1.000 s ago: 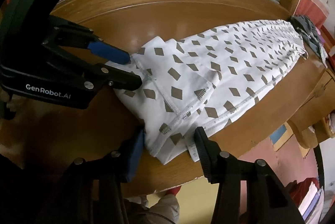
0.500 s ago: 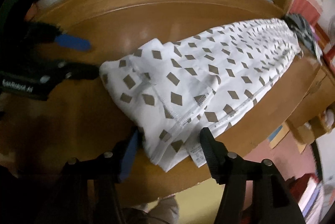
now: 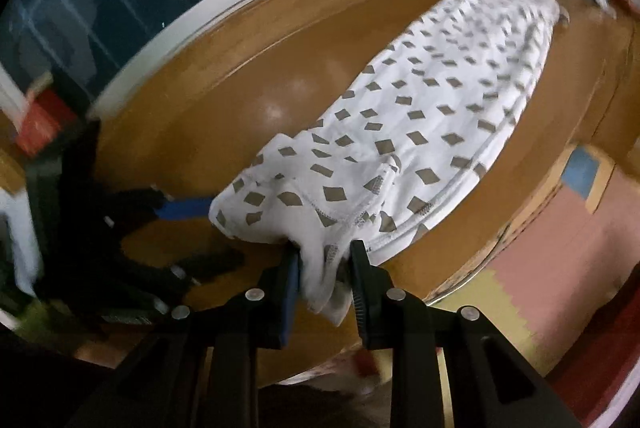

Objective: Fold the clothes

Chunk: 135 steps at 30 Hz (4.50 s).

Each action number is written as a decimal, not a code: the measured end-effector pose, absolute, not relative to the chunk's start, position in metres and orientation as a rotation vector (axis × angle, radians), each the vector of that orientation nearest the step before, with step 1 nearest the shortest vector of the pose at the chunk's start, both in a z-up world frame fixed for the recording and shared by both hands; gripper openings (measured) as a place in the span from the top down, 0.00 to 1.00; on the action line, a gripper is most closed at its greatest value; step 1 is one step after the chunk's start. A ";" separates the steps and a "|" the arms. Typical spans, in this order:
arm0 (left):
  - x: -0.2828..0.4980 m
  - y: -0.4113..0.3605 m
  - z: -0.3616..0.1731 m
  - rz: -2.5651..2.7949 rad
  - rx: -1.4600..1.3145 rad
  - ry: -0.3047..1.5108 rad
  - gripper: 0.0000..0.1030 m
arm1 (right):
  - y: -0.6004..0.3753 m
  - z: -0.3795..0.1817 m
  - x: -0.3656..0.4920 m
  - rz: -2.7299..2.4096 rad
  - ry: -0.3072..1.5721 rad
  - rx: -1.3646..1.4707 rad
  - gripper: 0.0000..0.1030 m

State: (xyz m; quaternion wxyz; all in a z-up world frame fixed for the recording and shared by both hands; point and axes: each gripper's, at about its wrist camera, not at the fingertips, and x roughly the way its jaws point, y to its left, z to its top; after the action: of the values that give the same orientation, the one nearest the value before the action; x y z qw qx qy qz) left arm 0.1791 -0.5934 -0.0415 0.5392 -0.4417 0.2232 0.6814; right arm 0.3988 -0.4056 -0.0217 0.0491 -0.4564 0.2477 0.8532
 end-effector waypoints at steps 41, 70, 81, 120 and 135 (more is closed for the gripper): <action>0.123 -0.437 -0.018 1.735 -1.131 0.602 0.55 | -0.266 -0.031 0.382 2.723 0.880 -1.328 0.59; 0.105 -0.490 -0.002 1.734 -1.067 0.333 0.58 | -0.285 -0.003 0.337 2.790 0.412 -1.473 0.63; 0.094 -0.475 -0.030 1.653 -1.121 0.412 0.95 | -0.310 -0.042 0.331 2.706 0.323 -1.510 0.64; 0.062 -0.485 -0.029 1.717 -1.264 0.294 0.60 | -0.302 -0.023 0.356 2.576 0.598 -1.332 0.76; 0.112 -0.514 -0.036 1.628 -1.190 0.283 0.53 | -0.364 -0.032 0.381 2.593 0.605 -1.463 0.63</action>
State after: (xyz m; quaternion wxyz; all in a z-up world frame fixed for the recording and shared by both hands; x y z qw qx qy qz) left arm 0.1120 -0.5137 -0.0362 0.5248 -0.4974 0.1184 0.6806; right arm 0.3814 -0.3642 -0.0321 0.0520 -0.4808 0.1990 0.8523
